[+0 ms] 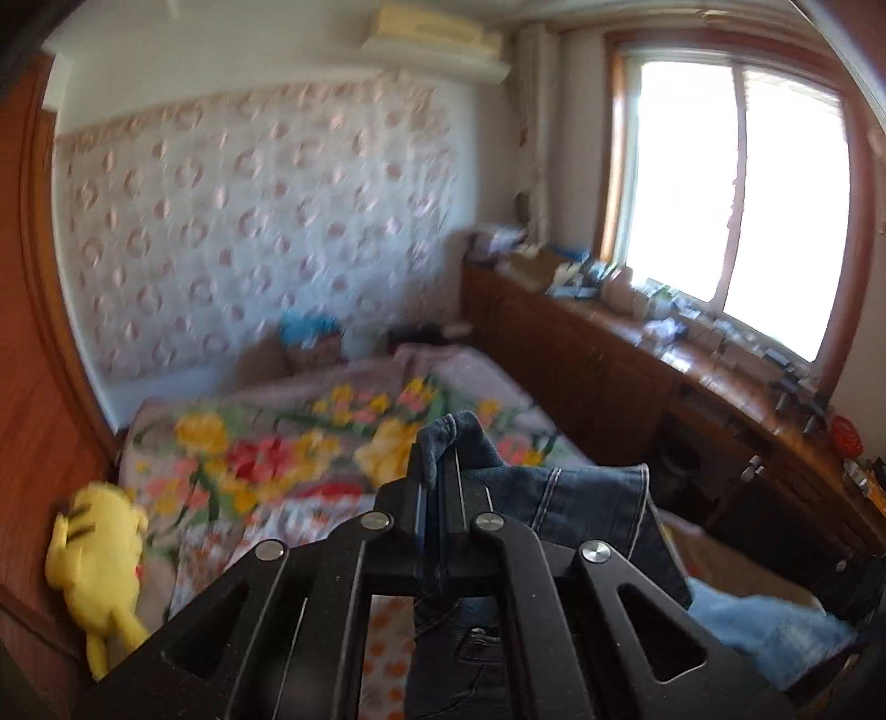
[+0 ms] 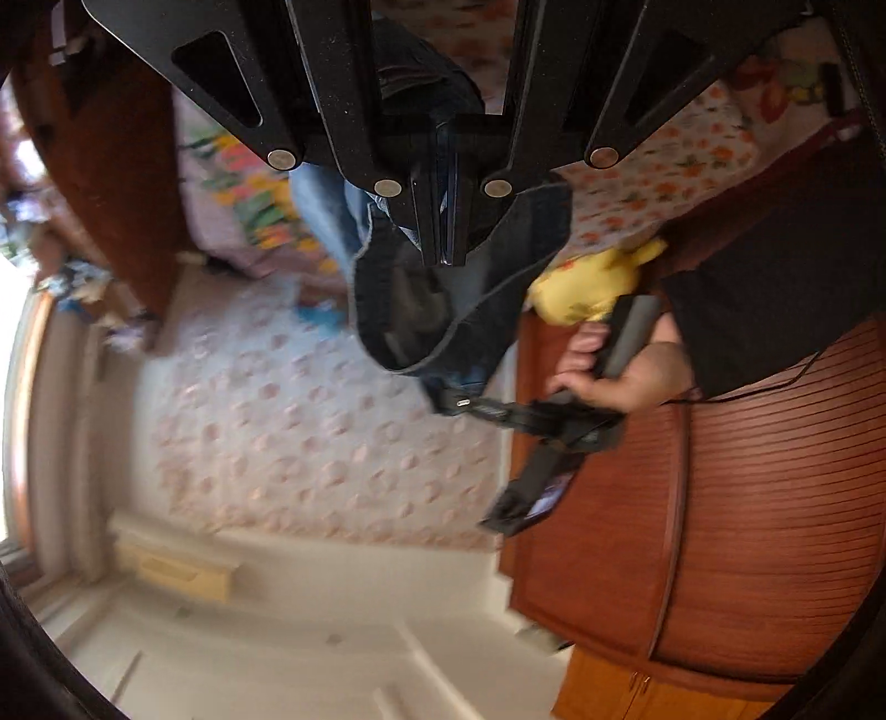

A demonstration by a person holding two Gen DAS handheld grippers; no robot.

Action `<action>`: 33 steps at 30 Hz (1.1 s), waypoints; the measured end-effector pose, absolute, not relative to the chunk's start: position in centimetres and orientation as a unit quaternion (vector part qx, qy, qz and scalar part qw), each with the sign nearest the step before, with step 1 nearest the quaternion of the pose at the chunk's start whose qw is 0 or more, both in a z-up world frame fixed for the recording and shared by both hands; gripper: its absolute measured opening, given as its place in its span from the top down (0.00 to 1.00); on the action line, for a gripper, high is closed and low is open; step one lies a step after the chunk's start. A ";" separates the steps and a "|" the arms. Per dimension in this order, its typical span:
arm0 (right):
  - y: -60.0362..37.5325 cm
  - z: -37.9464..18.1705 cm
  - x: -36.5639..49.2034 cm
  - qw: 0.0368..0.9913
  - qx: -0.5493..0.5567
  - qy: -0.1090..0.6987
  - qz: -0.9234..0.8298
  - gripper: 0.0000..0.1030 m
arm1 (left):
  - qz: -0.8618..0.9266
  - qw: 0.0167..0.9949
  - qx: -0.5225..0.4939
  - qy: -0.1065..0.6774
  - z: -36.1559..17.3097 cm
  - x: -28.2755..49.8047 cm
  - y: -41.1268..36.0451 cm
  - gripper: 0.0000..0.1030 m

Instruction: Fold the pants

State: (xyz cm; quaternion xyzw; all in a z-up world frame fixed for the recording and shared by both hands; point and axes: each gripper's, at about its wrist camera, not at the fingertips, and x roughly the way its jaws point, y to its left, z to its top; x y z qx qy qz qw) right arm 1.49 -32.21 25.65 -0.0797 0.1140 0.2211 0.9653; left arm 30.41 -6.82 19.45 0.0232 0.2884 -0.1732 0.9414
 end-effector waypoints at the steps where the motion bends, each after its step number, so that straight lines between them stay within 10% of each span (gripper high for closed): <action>1: -30.6 24.0 2.7 0.958 -0.075 0.135 0.240 0.99 | -0.160 0.936 0.021 0.312 17.1 30.9 -5.6 0.97; 9: -22.3 11.0 10.1 0.895 -0.052 0.290 0.334 0.98 | -0.104 0.903 0.036 0.415 0.3 28.4 1.2 0.93; 16: -21.3 10.5 10.9 0.883 -0.048 0.307 0.353 0.98 | -0.124 0.903 0.030 0.411 -1.7 24.9 4.3 0.62; 25: -20.1 8.1 9.2 0.882 -0.050 0.312 0.349 0.95 | -0.158 0.905 0.025 0.394 -2.0 18.3 4.2 0.55; 33: -21.6 8.0 6.4 0.893 -0.055 0.298 0.332 0.66 | -0.199 0.907 0.018 0.372 -2.7 11.5 0.6 0.47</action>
